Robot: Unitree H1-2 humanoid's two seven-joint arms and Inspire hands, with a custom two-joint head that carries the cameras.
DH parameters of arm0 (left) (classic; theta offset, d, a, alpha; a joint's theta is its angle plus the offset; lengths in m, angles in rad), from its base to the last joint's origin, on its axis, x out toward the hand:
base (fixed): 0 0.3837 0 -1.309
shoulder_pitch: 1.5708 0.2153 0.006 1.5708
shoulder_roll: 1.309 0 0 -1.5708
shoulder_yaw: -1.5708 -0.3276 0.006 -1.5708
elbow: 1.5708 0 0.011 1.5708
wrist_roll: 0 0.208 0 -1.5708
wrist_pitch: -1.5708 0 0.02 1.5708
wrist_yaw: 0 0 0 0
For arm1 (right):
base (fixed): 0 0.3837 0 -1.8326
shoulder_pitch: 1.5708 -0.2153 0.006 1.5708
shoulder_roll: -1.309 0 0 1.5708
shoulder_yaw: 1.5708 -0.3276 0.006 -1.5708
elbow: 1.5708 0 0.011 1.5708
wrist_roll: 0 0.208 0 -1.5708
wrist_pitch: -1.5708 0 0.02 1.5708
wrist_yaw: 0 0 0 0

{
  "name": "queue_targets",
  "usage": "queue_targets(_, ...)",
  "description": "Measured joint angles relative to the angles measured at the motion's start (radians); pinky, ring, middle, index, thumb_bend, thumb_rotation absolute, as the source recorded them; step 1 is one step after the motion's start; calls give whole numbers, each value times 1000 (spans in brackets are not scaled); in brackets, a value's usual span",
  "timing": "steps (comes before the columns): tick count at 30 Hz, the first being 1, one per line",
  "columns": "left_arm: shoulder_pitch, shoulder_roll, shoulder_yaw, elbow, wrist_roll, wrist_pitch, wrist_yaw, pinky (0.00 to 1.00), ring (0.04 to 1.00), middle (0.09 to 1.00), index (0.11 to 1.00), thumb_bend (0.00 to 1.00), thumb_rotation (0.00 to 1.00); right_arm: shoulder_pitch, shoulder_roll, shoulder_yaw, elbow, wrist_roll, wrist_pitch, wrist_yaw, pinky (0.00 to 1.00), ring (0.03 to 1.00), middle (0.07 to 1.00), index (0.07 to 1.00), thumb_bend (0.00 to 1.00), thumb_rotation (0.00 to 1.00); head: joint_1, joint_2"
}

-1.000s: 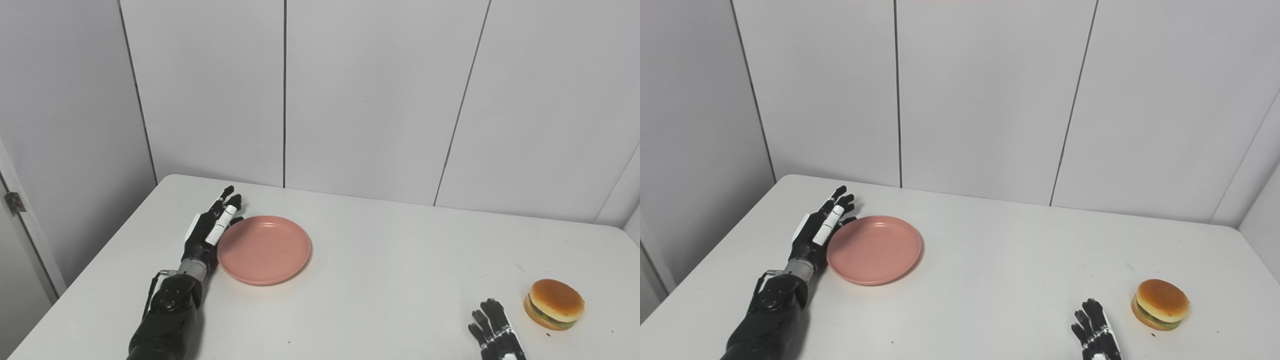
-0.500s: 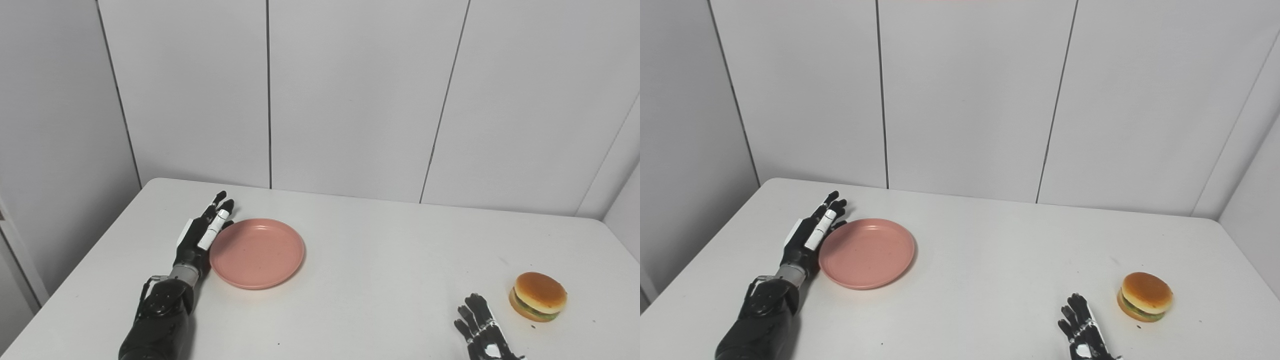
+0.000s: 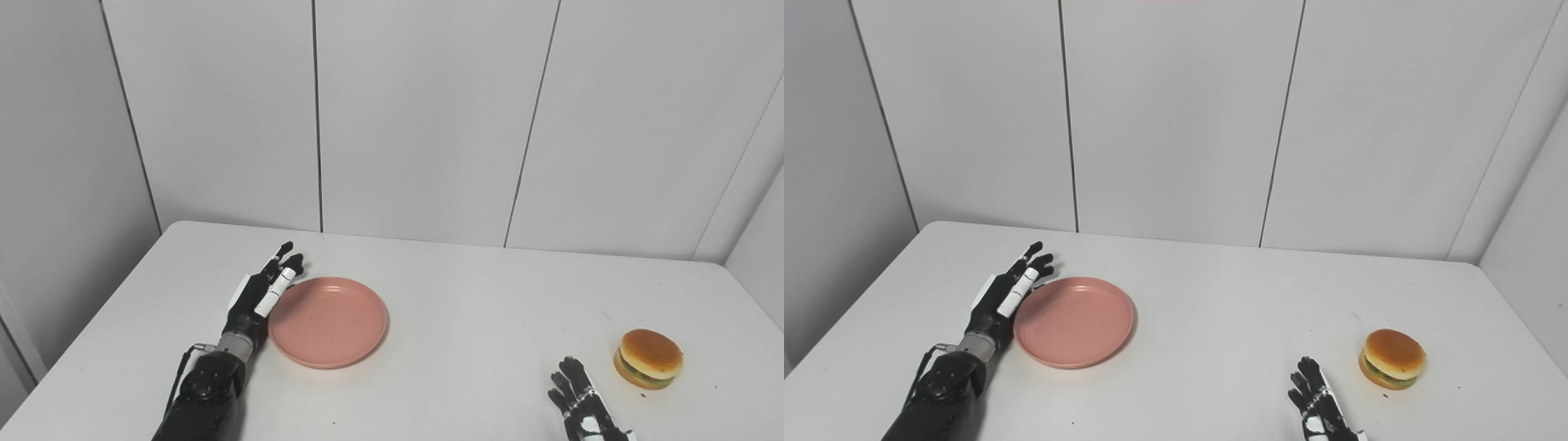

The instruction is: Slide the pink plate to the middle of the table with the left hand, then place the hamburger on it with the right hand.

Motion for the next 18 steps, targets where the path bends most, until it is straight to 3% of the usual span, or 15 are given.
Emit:
queue_targets(7, 57, -42, 2, -132, -5, 81, 9, 808, 908, 915, 911, 875, 761, 0, 1, 6, -13, -17, 21, -14, 923, 940, 952, 923, 791, 856, -23, 15)
queue_targets(14, 146, -119, -5, -323, 21, 179, 83, 864, 923, 915, 900, 832, 790, -2, 4, 12, -30, -36, 56, -29, 926, 944, 959, 924, 794, 850, -55, 40)
queue_targets(18, 177, -131, -21, -379, 50, 212, 106, 868, 925, 917, 908, 785, 817, -3, 6, 16, -35, -35, 64, -33, 933, 941, 953, 923, 798, 845, -100, 64)
